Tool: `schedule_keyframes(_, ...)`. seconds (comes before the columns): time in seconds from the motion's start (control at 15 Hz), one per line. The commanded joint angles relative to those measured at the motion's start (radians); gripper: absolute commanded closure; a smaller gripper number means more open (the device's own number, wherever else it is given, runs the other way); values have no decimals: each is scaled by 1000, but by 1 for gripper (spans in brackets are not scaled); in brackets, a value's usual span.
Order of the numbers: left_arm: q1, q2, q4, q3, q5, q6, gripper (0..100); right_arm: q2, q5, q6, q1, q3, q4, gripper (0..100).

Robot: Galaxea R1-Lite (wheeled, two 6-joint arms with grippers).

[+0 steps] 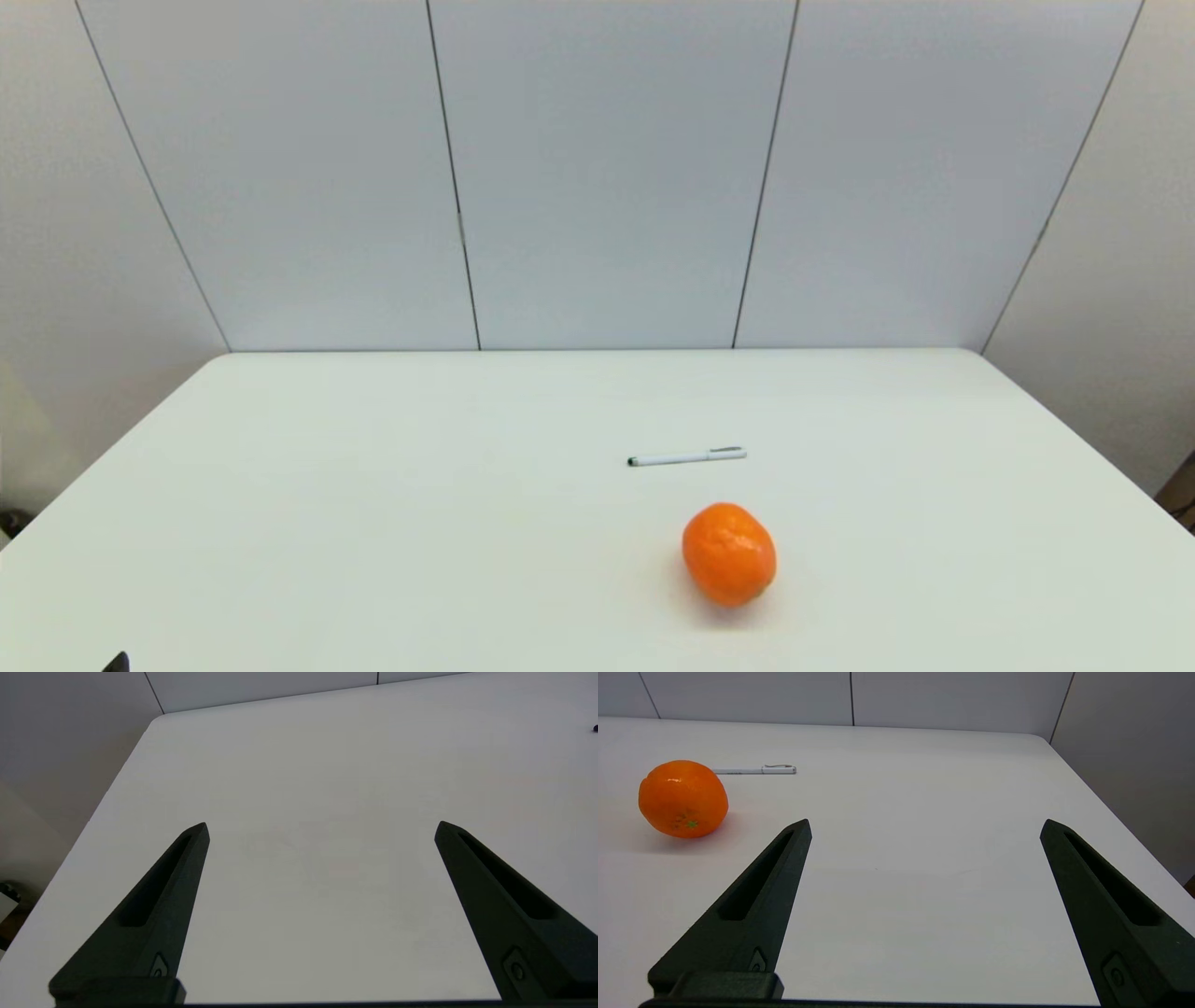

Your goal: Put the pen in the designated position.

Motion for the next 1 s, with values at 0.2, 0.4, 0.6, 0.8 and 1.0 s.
schedule_keyframes(0.2,0,-164,23,90,-2,6,0,1,1,-1,0,14,-1,0)
schedule_keyframes(0.4,-1,-238,108,90,-2,1,0,1,1,-1,0,14,-1,0)
schedule_keyframes(0.6,-5,-273,112,90,3,-11,0,1,1,-1,0,14,-1,0)
schedule_keyframes(0.8,-6,-310,112,90,1,-59,0,1,1,-1,0,14,-1,0)
schedule_keyframes(1.0,-6,-310,112,90,1,-62,0,1,1,-1,0,14,-1,0)
